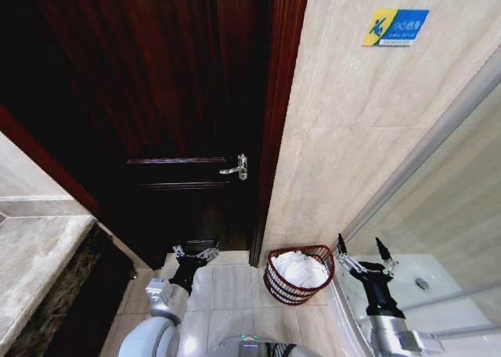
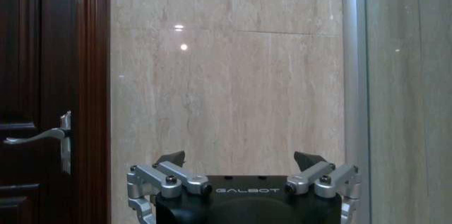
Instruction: Discard the used towel into the hamper.
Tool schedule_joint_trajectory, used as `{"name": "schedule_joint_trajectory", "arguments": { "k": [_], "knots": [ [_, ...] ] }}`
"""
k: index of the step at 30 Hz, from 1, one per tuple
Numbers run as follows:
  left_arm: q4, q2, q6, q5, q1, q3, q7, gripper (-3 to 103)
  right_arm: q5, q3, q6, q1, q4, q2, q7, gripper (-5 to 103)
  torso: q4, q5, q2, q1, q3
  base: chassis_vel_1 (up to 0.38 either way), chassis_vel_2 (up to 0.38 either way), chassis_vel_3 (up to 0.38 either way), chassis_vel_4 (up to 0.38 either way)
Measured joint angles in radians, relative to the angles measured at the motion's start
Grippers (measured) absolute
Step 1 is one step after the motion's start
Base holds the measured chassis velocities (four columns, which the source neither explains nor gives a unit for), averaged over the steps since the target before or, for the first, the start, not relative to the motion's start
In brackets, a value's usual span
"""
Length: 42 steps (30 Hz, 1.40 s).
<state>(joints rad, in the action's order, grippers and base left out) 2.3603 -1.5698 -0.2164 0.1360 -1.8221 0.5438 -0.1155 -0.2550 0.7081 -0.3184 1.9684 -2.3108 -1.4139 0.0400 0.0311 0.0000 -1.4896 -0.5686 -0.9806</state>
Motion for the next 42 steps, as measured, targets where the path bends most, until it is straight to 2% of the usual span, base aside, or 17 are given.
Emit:
{"name": "schedule_joint_trajectory", "arguments": {
  "k": [18,31,42],
  "knots": [
    [0.000,0.000,0.000,0.000,0.000,0.000,0.000,100,0.000,0.000,0.000,0.000,0.000,0.000,0.000,100,0.0000,0.0000,-0.001,-0.001,-0.001,0.001,-0.003,-0.001,0.002],
    [0.000,0.000,0.000,0.000,0.000,0.000,0.000,100,0.000,0.000,0.000,0.000,0.000,0.000,0.000,100,-0.0003,0.0000,0.000,0.002,0.000,0.112,-0.097,-0.116,0.103],
    [0.000,0.000,0.000,0.000,0.000,0.000,0.000,100,0.000,0.000,0.000,0.000,0.000,0.000,0.000,100,0.0000,0.0002,0.002,0.000,0.000,0.007,0.041,0.062,0.010]
  ]
}}
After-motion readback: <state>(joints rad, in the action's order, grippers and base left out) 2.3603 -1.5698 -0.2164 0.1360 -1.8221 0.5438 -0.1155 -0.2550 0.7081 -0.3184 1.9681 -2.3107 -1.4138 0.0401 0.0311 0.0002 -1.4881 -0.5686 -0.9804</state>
